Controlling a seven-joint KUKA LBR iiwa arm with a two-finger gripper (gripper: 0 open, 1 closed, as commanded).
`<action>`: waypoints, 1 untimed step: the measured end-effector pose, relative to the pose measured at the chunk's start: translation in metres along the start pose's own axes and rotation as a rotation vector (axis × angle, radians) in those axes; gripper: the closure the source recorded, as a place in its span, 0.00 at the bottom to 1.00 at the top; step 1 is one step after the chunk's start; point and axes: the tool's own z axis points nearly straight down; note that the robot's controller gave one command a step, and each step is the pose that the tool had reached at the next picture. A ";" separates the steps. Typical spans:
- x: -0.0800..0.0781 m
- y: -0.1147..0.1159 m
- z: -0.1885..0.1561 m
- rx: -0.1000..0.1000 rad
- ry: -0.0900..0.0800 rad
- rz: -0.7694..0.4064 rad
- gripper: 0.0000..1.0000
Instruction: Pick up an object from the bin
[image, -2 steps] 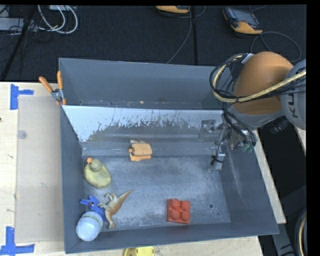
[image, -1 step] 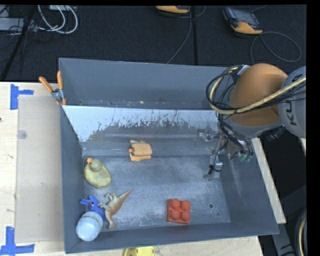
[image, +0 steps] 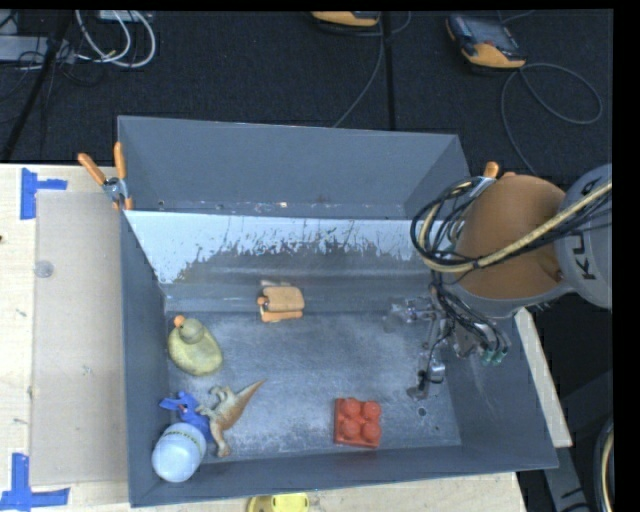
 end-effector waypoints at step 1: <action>0.023 0.016 0.017 0.003 0.001 -0.123 0.00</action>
Offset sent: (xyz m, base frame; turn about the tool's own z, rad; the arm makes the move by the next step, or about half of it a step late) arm -0.0583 0.0487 -0.0534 -0.1201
